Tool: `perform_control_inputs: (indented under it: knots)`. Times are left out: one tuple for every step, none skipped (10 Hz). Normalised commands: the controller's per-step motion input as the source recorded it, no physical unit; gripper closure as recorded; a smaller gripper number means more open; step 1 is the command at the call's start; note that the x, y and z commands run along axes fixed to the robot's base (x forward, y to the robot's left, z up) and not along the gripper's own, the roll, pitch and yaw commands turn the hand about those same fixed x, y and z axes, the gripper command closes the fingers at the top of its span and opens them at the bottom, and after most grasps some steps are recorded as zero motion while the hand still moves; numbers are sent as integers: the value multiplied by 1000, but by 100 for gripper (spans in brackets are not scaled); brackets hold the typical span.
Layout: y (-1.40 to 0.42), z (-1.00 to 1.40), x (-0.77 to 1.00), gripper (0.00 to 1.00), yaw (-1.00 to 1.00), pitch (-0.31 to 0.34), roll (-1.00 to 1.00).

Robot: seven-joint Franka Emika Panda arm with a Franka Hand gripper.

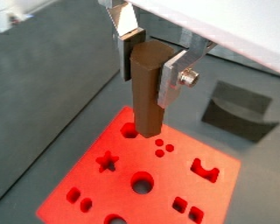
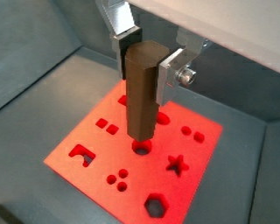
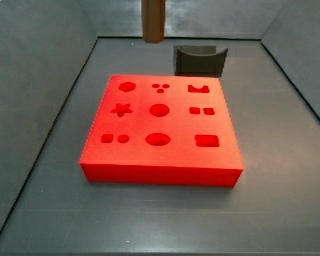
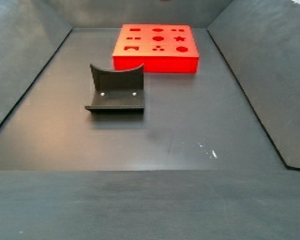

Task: Insert the hexagon object.

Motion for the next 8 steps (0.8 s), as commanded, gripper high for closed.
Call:
perform_control_inputs:
  knots:
    - [26,-451,17,100,-957,17,-56]
    - [0,-574,0,100,-1000,0,-1]
    - [0,-597,0,100,-1000,0,0]
    - [0,-611,0,100,-1000,0,0]
    - [86,-560,-71,100,-951,0,0]
    - [251,-463,-291,100,-734,0,0]
    - [486,-151,-631,100,-240,-147,-136]
    - [731,-14,-483,100,0,-107,-263]
